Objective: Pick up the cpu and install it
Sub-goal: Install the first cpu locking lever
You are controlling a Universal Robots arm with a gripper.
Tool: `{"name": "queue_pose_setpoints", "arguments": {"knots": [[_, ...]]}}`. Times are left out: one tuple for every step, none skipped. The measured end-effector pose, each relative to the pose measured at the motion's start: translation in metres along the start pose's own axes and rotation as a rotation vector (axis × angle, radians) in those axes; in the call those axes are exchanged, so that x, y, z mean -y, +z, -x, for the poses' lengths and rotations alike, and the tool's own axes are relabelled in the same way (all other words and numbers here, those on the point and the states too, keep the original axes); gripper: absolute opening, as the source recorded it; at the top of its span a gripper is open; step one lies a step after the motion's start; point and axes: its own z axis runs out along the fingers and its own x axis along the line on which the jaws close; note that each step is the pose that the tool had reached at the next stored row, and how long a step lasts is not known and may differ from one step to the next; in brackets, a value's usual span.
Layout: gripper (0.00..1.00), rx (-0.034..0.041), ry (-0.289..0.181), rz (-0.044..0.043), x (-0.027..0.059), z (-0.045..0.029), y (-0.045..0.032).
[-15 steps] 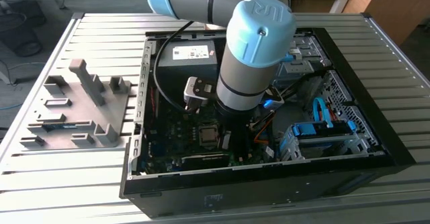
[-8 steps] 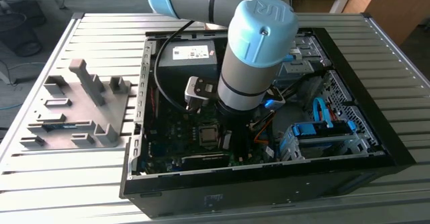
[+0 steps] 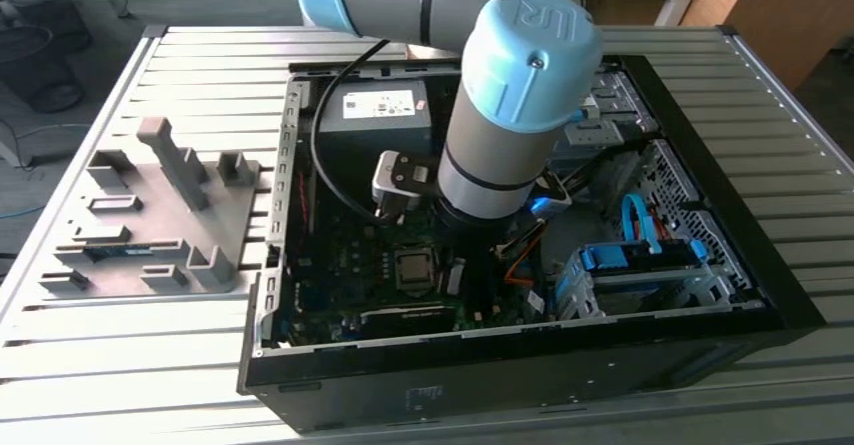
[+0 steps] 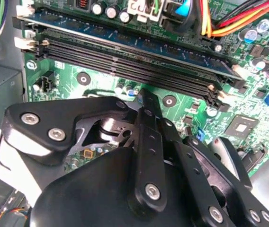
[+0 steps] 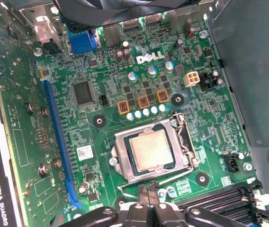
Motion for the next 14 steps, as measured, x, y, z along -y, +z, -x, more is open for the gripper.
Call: {"name": "queue_pose_setpoints", "arguments": {"knots": [[0.10, -0.0001, 0.000, 0.0006, 0.0005, -0.0004, 0.0000], [0.10, -0.0003, 0.000, 0.0015, 0.0013, -0.0008, 0.0002], [0.10, -0.0007, 0.000, 0.0026, 0.0021, -0.0010, 0.0004], [0.10, -0.0009, 0.000, 0.0035, 0.0027, -0.0011, 0.0008], [0.10, -0.0015, 0.000, 0.0036, 0.0030, -0.0010, 0.0013], [0.10, -0.0023, 0.000, 0.0036, 0.0031, -0.0011, 0.0017], [0.10, -0.0031, 0.001, 0.0035, 0.0032, -0.0011, 0.0021], [0.10, -0.0035, 0.001, 0.0035, 0.0033, -0.0012, 0.0026], [0.10, -0.0040, 0.001, 0.0033, 0.0033, -0.0012, 0.0030], [0.10, -0.0048, 0.001, 0.0031, 0.0034, -0.0012, 0.0033], [0.10, -0.0055, 0.001, 0.0029, 0.0034, -0.0012, 0.0036], [0.10, -0.0065, 0.001, 0.0026, 0.0035, -0.0012, 0.0038], [0.10, -0.0077, 0.001, 0.0022, 0.0035, -0.0012, 0.0040], [0.10, -0.0092, 0.001, 0.0018, 0.0035, -0.0012, 0.0041]]}}
